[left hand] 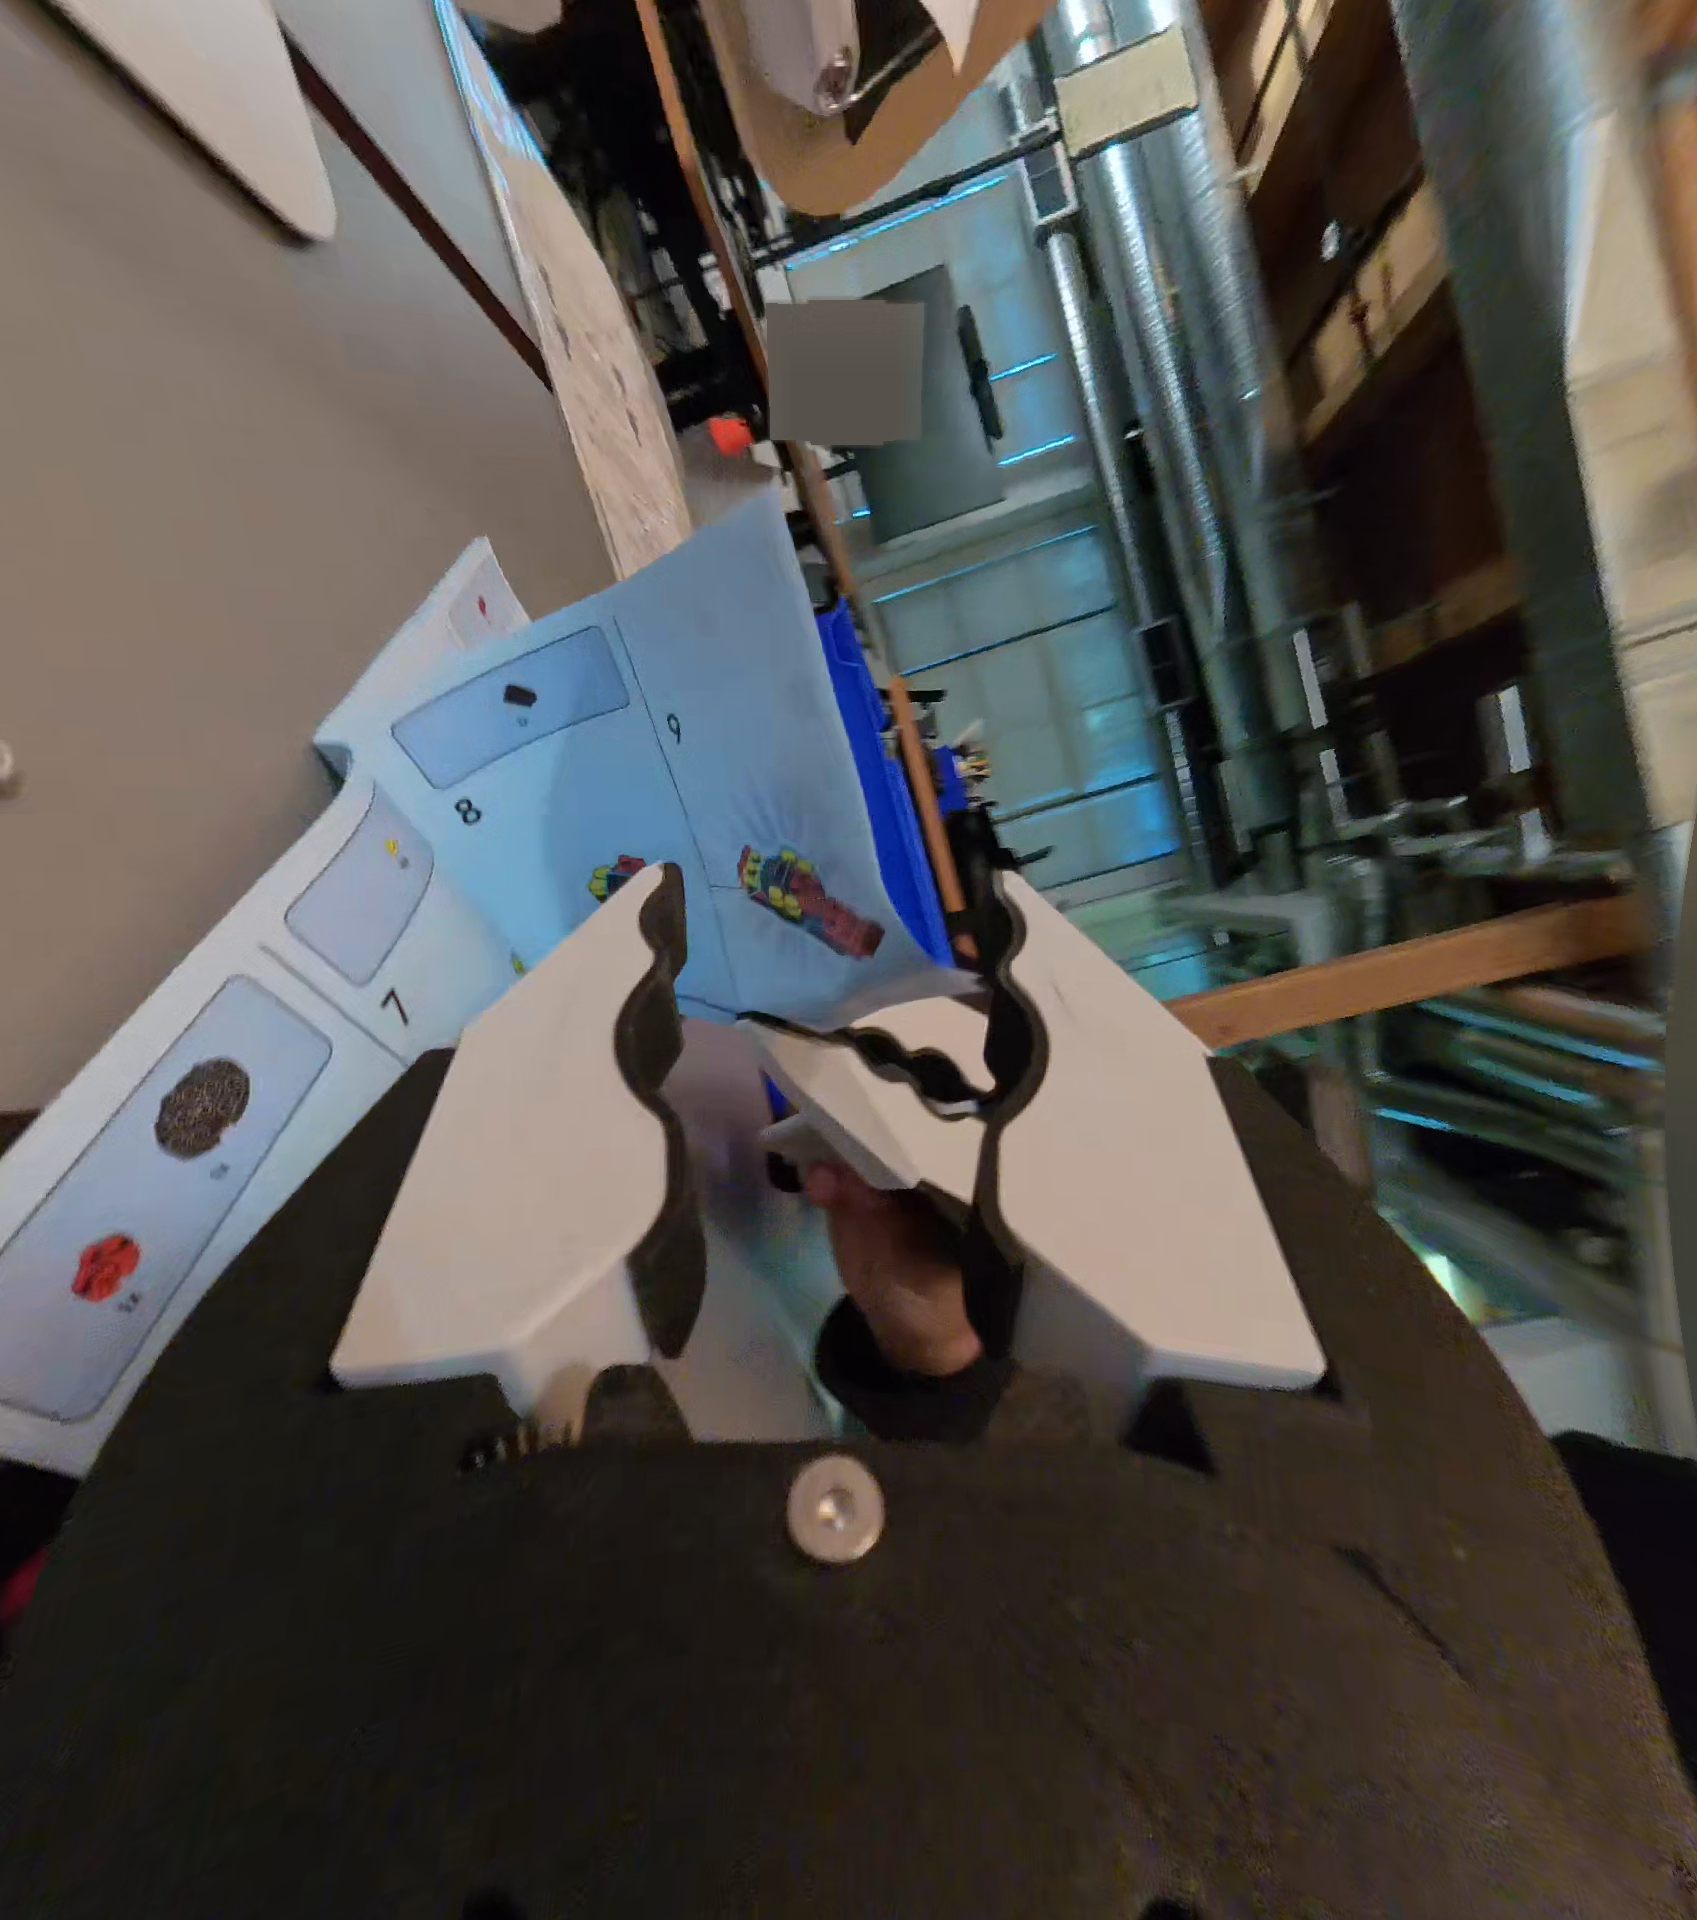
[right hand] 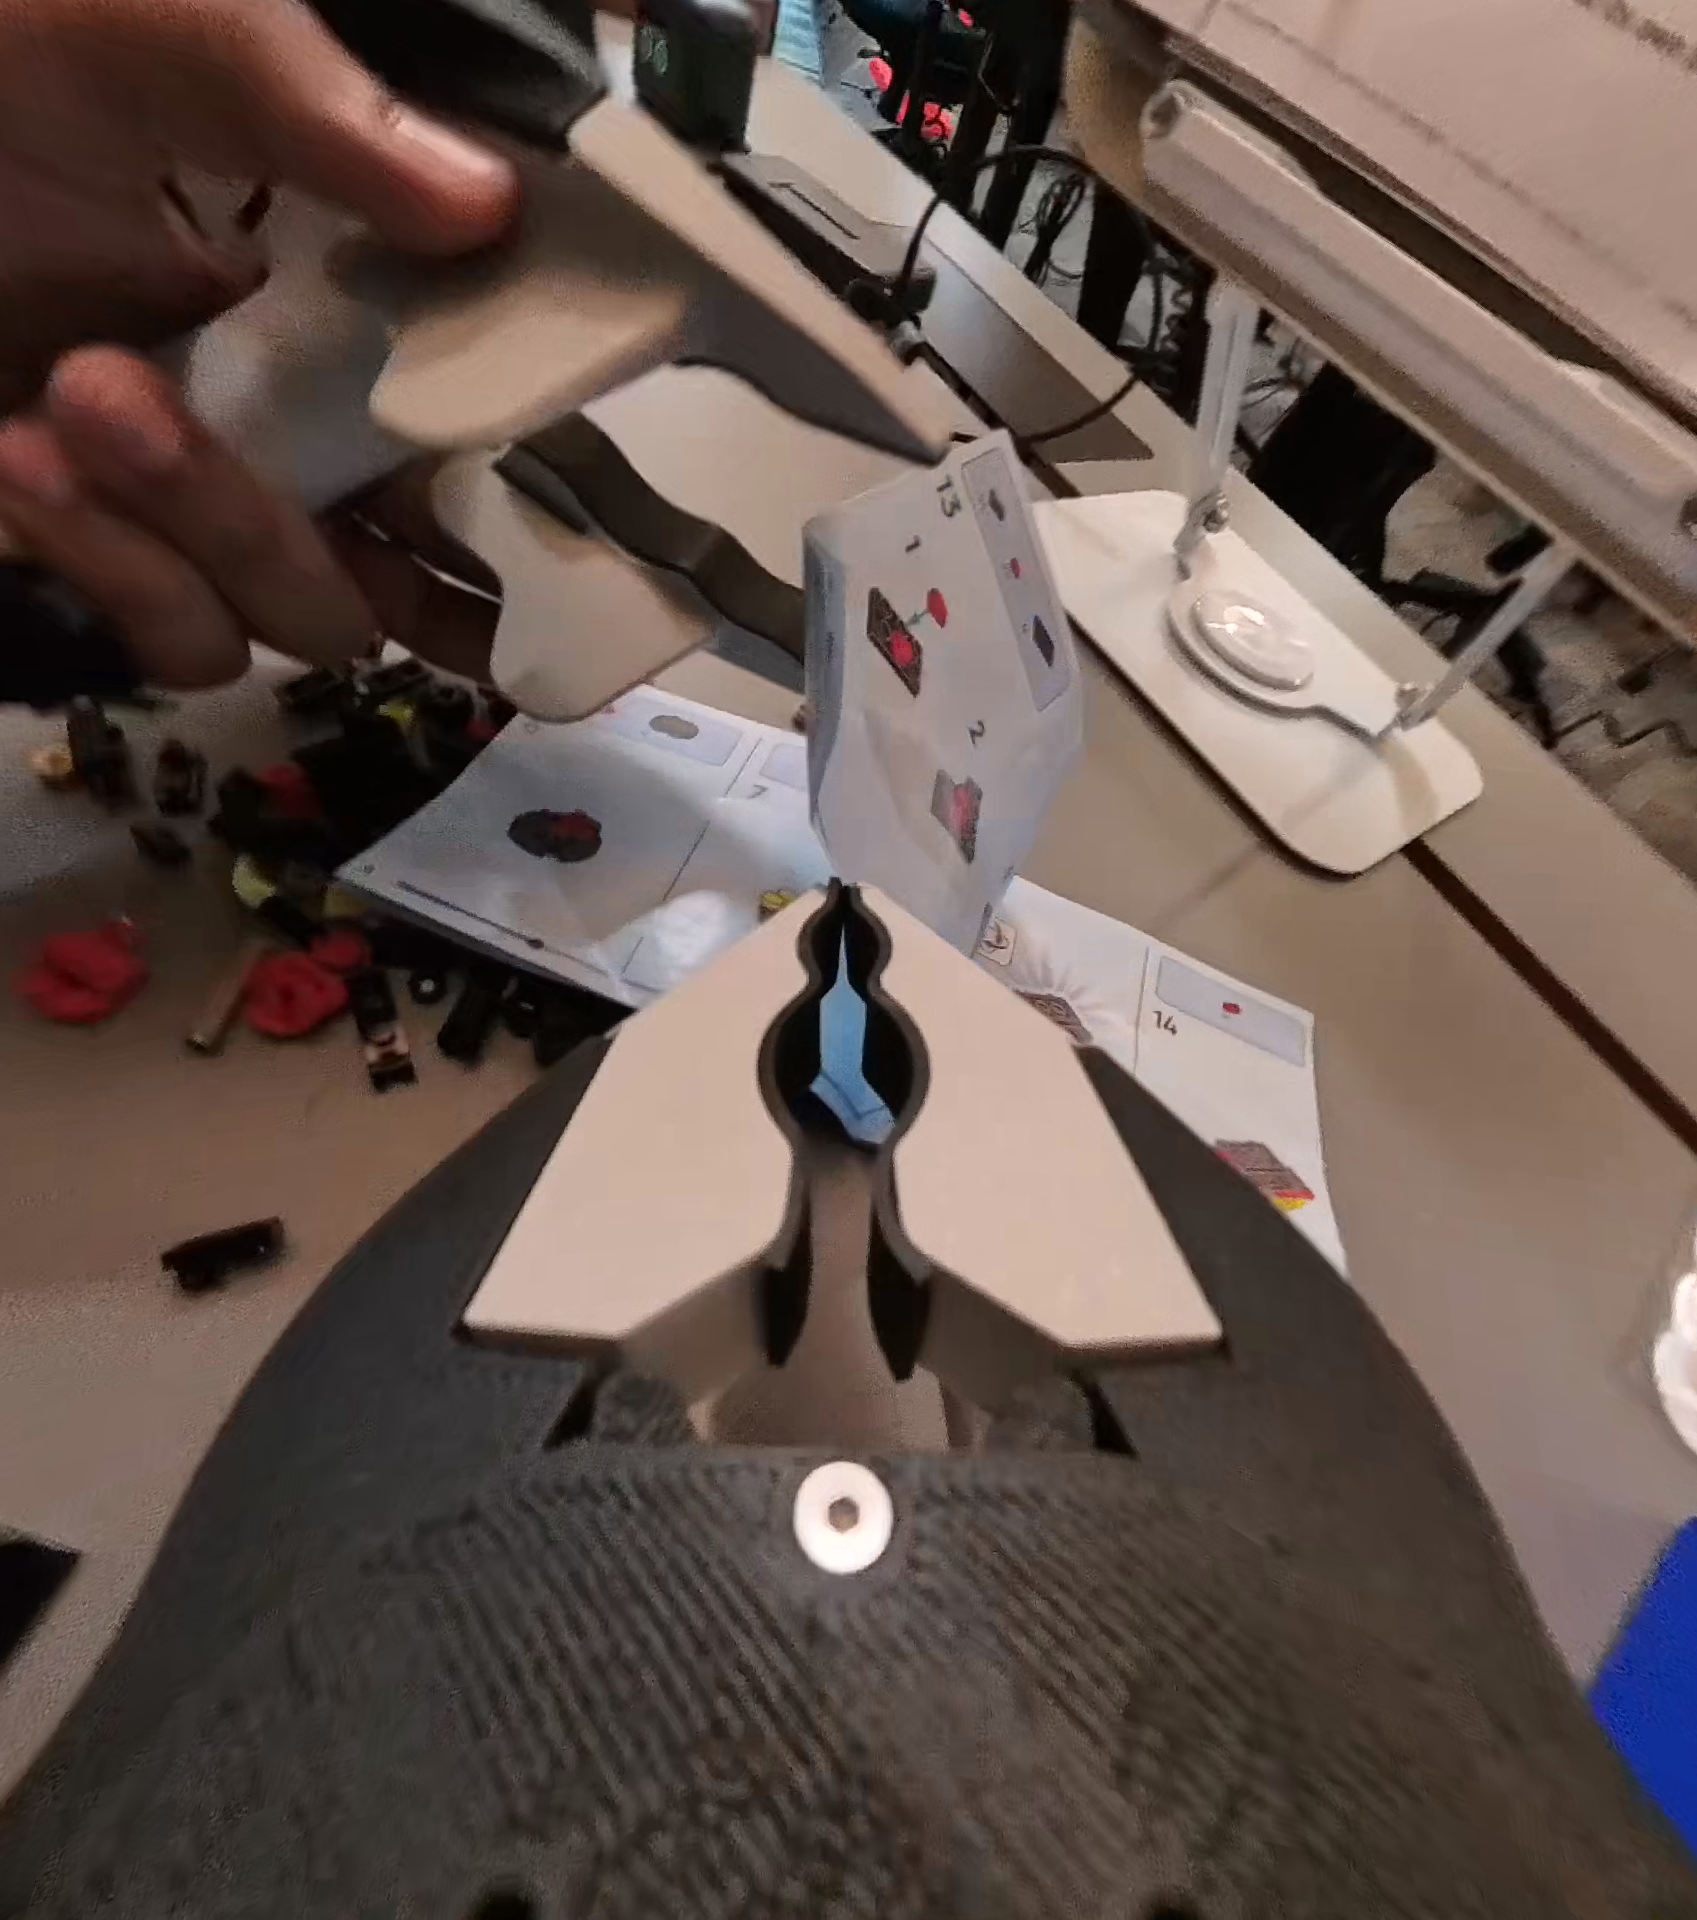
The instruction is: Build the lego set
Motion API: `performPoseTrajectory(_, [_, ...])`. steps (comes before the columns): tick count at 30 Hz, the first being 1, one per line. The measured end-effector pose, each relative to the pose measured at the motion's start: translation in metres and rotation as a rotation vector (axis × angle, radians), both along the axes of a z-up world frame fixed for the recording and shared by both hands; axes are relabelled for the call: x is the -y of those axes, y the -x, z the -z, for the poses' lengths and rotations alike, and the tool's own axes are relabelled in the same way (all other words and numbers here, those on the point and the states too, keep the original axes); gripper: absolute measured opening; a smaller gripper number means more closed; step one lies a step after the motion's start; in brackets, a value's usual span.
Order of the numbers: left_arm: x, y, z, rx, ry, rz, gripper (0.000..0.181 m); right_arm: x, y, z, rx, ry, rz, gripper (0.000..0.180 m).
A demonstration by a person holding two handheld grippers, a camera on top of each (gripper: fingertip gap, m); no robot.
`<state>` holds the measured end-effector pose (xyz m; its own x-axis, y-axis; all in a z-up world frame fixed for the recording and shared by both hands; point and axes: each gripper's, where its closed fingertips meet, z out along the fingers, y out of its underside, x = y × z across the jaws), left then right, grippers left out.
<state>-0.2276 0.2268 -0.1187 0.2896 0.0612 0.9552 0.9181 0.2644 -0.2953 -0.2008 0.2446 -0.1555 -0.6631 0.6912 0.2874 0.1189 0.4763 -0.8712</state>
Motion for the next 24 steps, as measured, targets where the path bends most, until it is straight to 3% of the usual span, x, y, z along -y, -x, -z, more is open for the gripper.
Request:
performPoseTrajectory(2, [0.007,0.001,0.003,0.067,-0.055,0.0,0.063,0.004,-0.004,0.003,-0.053,-0.08,-0.028,0.0])
performPoseTrajectory(3, [0.009,0.001,0.007,0.087,-0.06,-0.001,0.057,0.005,-0.006,0.005,-0.082,-0.12,-0.031,0.0])
performPoseTrajectory(5, [0.015,0.003,0.017,0.103,-0.025,-0.023,0.026,0.005,-0.007,0.008,-0.116,-0.176,-0.034,0.0])
performPoseTrajectory(8, [0.019,0.002,0.018,0.061,0.016,-0.029,0.0,0.007,-0.009,0.01,-0.126,-0.183,-0.039,0.0])
performPoseTrajectory(12, [0.02,0.001,0.02,0.003,0.079,-0.013,0.0,0.005,-0.01,0.01,-0.121,-0.174,-0.032,0.003])
performPoseTrajectory(16, [0.022,0.003,0.026,-0.026,0.106,-0.018,0.0,0.007,-0.013,0.0,-0.095,-0.047,-0.046,0.03])
performPoseTrajectory(20, [0.017,0.0,0.022,-0.058,0.11,0.0,0.0,0.02,-0.018,-0.015,-0.069,0.08,-0.09,0.031])
performPoseTrajectory(24, [0.012,-0.004,0.02,-0.088,0.121,0.017,0.0,0.035,-0.022,-0.018,-0.107,0.042,-0.12,0.026])
